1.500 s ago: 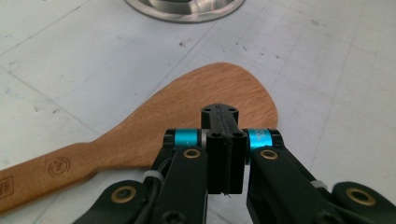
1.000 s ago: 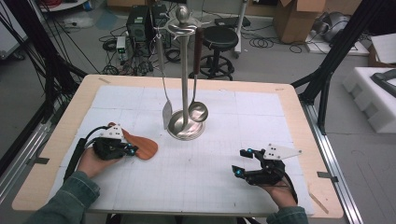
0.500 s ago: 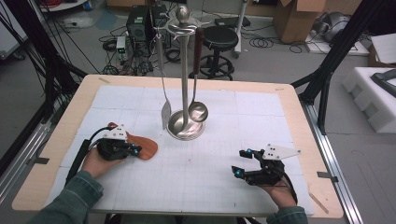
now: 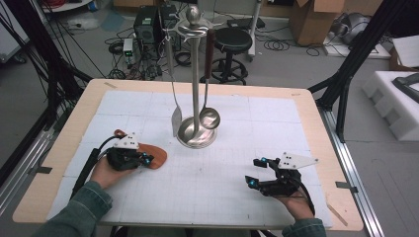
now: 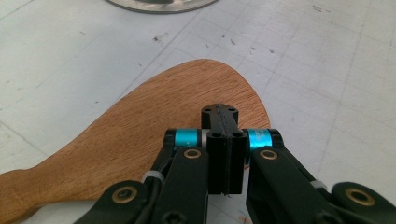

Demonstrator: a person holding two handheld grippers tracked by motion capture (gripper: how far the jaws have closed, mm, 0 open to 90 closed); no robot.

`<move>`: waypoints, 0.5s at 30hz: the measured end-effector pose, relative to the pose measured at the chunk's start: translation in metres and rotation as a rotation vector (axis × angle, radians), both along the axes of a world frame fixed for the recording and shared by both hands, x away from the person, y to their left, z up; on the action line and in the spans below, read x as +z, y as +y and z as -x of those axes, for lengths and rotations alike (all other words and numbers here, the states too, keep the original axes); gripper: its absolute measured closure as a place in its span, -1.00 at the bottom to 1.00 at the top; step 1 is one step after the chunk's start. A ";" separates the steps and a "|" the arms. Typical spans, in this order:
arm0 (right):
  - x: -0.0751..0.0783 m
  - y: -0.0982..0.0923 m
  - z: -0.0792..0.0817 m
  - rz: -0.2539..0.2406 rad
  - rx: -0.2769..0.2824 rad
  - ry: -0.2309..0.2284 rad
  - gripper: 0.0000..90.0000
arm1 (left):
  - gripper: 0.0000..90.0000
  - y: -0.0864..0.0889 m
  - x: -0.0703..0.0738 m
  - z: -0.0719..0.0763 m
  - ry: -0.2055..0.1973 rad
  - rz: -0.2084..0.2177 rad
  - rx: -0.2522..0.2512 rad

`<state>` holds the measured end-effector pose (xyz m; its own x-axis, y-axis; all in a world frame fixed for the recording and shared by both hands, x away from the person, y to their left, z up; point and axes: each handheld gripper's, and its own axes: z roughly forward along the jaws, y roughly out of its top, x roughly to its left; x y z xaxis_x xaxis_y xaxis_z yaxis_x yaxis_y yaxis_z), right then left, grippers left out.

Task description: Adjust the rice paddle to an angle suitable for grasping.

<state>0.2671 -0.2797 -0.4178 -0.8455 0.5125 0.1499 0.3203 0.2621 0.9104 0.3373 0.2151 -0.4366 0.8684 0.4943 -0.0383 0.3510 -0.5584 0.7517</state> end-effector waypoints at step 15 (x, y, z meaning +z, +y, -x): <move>0.001 -0.003 0.003 -0.005 -0.006 -0.006 -0.35 | 1.00 0.027 0.008 0.004 -0.018 -0.006 0.028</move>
<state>0.2638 -0.2826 -0.4167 -0.8434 0.5167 0.1474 0.3161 0.2553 0.9137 0.3333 0.2420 -0.4284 0.8548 0.5186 -0.0194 0.3528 -0.5532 0.7547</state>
